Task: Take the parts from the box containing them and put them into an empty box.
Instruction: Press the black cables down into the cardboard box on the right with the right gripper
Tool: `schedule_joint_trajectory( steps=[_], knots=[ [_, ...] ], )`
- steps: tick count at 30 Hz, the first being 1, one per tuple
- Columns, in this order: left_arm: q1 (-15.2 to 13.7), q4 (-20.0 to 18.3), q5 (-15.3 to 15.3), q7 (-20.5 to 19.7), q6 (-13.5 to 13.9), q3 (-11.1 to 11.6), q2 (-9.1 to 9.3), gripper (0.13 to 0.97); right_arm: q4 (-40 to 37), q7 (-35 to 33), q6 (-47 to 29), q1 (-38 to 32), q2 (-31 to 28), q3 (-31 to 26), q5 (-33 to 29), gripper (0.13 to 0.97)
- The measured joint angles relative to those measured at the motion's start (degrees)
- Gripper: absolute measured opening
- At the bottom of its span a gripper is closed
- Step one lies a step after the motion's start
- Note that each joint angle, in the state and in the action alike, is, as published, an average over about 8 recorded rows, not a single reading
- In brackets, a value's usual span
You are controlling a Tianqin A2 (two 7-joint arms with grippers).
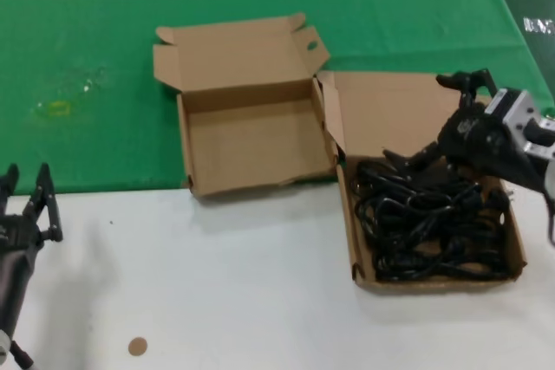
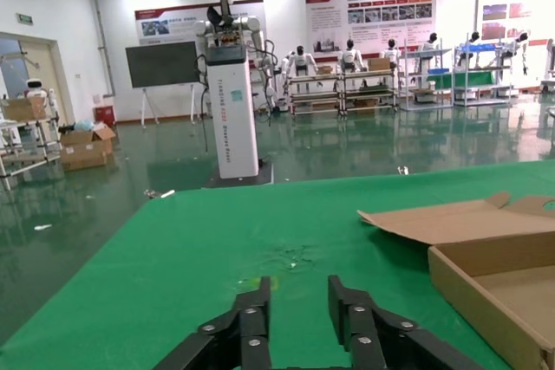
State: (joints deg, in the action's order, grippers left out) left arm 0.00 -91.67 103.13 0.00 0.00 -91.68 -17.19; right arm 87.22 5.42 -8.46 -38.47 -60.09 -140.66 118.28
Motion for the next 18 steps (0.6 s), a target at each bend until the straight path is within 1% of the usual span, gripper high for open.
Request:
schedule_joint_trajectory(
  steps=[1,5,6,13,18],
  knots=[
    [0.0,0.0,0.0,0.0,0.0,0.0,0.0,0.333,-0.5,0.9,-2.4,-1.2,-0.4,-0.2,-2.1,0.966],
    [0.0,0.0,0.0,0.0,0.0,0.0,0.0,0.333,-1.8,2.1,-12.3,-5.2,-1.2,0.1,-9.7,0.966],
    [0.0,0.0,0.0,0.0,0.0,0.0,0.0,0.317,-2.0,1.9,-14.8,-6.0,-1.3,0.4,-11.3,0.966],
    [0.0,0.0,0.0,0.0,0.0,0.0,0.0,0.208,-3.5,-3.2,-31.6,-9.8,-1.1,3.4,-20.2,0.966],
    [0.0,0.0,0.0,0.0,0.0,0.0,0.0,0.181,-4.7,-7.3,-40.6,-10.9,-0.2,5.7,-25.5,0.966]
  ],
)
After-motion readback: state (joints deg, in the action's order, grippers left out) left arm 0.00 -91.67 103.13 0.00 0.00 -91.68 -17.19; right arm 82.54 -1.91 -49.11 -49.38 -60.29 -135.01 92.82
